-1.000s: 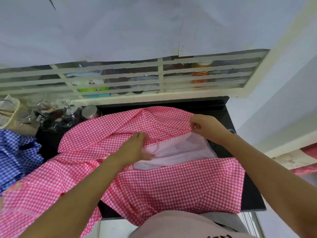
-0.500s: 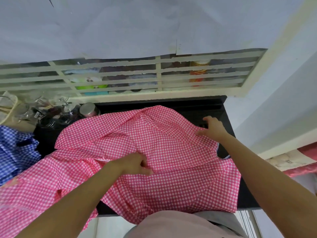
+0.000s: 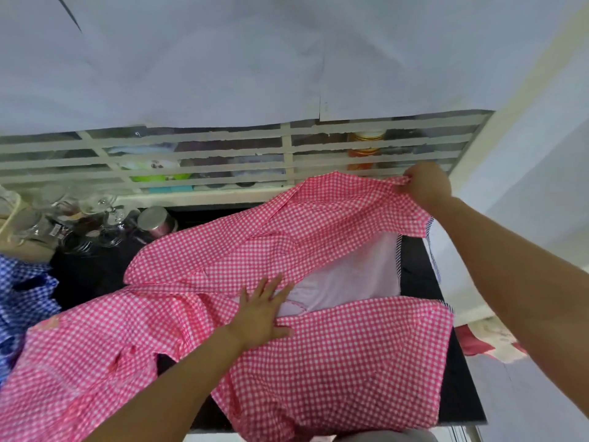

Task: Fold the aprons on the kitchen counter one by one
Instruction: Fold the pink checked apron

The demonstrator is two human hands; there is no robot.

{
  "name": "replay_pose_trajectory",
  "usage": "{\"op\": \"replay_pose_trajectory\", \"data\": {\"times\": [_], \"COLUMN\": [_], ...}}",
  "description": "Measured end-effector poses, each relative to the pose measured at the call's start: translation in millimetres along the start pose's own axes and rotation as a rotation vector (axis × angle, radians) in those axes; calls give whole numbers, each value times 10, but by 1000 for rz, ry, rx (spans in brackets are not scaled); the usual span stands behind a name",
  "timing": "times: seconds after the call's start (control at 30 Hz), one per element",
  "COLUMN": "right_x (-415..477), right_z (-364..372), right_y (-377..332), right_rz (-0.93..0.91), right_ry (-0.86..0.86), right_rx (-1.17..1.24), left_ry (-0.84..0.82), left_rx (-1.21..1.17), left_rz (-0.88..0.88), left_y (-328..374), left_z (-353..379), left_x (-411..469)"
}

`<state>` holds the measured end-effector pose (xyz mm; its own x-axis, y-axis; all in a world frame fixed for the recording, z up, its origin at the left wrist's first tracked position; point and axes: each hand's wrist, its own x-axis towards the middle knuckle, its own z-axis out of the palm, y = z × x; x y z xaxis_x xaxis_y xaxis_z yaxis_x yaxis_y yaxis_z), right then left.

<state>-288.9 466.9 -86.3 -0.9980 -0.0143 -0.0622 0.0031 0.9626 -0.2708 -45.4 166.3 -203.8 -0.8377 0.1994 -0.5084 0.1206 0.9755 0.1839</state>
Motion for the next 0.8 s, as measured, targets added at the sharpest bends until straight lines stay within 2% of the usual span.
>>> {"op": "replay_pose_trajectory", "data": {"times": [0.07, 0.13, 0.23, 0.27, 0.3, 0.37, 0.43, 0.57, 0.63, 0.7, 0.8], "right_x": [-9, -145, -512, -645, -790, -1058, -1242, -1415, -1442, -1423, -1338], "right_z": [50, 125, 212, 256, 297, 410, 571, 770, 796, 792, 798], "right_y": [54, 113, 198, 224, 244, 259, 310, 371, 371, 371, 561], "right_rz": [34, 27, -154, -242, -307, -333, -305, -226, -166, -87, 183], "right_ry": [-57, -96, -13, -95, -251, -558, -696, -759, -768, -732, -571], "right_rx": [112, 167, 179, 200, 200, 193, 186, 158, 109, 29, -71], "left_ry": [29, 153, 341, 361, 364, 382, 421, 336, 335, 314, 259], "left_rx": [-39, -168, -306, -347, -409, -529, -495, -258, -256, -384, -507], "left_rz": [-3, 12, 132, 158, 159, 151, 216, 357, 375, 312, 228], "left_y": [-24, -127, -340, -381, -370, -280, -175, -84, -85, -104, -219], "left_z": [-76, -115, -34, 10, 24, 17, 6, 142, 193, 161, 66], "left_x": [93, 106, 52, 23, -17, -59, -54, 8, 12, 14, 43]}}
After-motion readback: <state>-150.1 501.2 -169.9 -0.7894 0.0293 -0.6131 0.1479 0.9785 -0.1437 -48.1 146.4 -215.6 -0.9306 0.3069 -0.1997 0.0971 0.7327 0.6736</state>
